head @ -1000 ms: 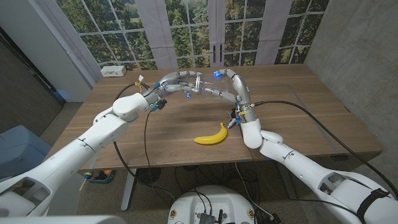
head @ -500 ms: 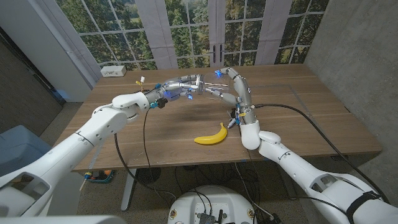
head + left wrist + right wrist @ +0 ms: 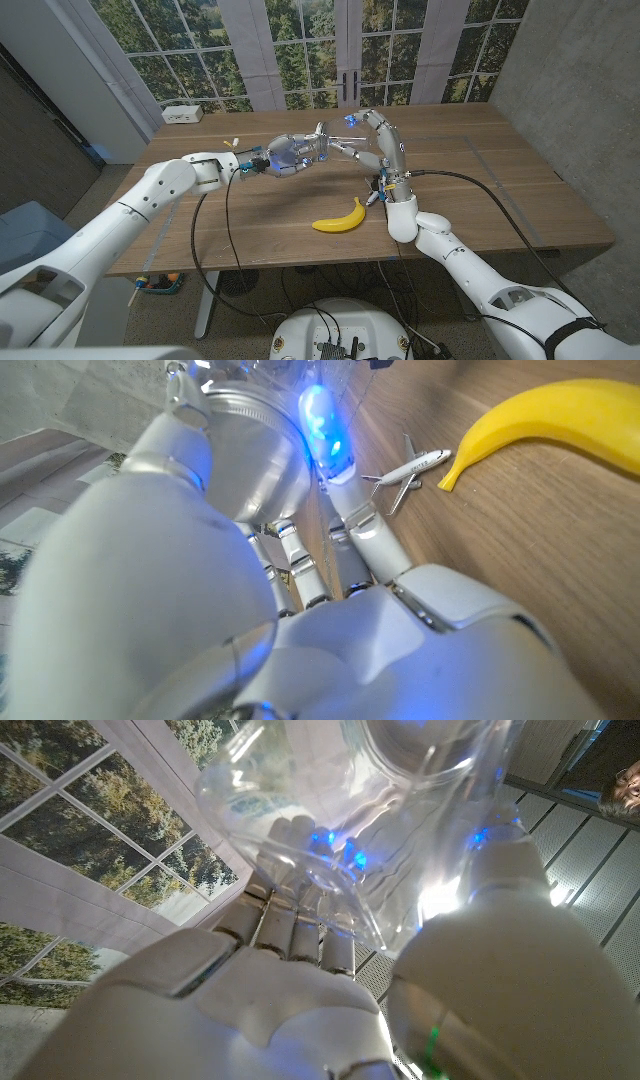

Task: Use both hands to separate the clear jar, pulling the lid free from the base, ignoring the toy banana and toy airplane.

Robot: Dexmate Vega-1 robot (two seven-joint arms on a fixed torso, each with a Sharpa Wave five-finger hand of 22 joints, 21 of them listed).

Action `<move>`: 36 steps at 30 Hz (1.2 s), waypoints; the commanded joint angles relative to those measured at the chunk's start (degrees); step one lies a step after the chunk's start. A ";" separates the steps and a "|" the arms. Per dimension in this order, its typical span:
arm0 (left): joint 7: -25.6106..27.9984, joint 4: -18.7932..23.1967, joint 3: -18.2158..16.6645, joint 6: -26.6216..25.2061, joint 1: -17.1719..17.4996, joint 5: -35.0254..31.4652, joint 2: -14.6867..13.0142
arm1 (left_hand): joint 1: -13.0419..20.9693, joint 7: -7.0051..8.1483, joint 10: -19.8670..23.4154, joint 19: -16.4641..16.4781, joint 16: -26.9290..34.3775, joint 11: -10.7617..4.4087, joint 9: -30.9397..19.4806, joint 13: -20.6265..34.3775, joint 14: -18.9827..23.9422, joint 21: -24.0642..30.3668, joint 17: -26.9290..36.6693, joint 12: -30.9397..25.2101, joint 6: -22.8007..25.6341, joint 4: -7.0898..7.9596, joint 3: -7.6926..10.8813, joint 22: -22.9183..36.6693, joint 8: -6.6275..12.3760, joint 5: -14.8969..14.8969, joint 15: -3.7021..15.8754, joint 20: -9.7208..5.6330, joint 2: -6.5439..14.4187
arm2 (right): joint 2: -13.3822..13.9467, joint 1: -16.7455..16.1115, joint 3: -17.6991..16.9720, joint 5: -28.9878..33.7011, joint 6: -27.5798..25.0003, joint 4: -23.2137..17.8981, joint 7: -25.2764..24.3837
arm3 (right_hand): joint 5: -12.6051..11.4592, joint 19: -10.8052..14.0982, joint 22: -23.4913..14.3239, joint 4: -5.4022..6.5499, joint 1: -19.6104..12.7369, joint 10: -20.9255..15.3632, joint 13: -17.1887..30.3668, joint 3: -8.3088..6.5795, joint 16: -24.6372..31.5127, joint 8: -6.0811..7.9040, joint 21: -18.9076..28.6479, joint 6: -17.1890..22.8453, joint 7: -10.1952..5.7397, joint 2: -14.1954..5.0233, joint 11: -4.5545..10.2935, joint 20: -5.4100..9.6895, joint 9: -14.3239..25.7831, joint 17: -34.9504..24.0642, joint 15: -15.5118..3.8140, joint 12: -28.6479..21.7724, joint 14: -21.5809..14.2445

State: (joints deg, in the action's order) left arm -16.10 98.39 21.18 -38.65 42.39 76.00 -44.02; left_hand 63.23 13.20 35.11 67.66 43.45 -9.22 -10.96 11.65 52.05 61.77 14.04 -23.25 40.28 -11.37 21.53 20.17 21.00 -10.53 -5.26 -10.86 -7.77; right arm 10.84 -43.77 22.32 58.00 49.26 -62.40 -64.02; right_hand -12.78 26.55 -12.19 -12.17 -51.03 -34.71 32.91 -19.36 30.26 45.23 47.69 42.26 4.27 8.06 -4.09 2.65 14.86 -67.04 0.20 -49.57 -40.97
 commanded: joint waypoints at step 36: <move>27.25 11.74 -1.80 48.36 17.19 -51.32 2.22 | -50.01 -12.54 -24.46 -54.61 -24.13 10.90 -5.28 0.64 -34.42 -16.88 -2.91 10.67 -38.00 0.56 20.81 -9.90 -10.29 0.81 6.99 17.02 3.70 | 0.54 -0.55 -0.15 -1.38 -1.69 -0.45 0.02 | -0.06 -0.84 0.10 3.48 -4.79 -16.27 17.43 -3.52 -0.64 0.49 2.07 8.79 -8.34 -15.04 15.83 3.31 6.86 -0.73 -12.93 0.49 -5.06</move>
State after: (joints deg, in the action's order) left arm 1.73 109.31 19.61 -23.35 54.47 56.30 -43.99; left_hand 9.87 -0.03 15.72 15.01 21.50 1.85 -17.76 12.24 21.14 46.61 10.81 -14.92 6.94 -10.65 43.22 10.12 10.80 -9.90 2.23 5.97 -3.25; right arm 10.69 -44.33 21.47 58.08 47.98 -62.58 -63.83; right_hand -12.63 25.83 -11.91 -11.86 -45.77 -34.71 32.91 -19.07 29.61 45.15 49.21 42.16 4.18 2.81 -4.09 2.56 14.82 -67.53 -0.08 -48.78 -41.28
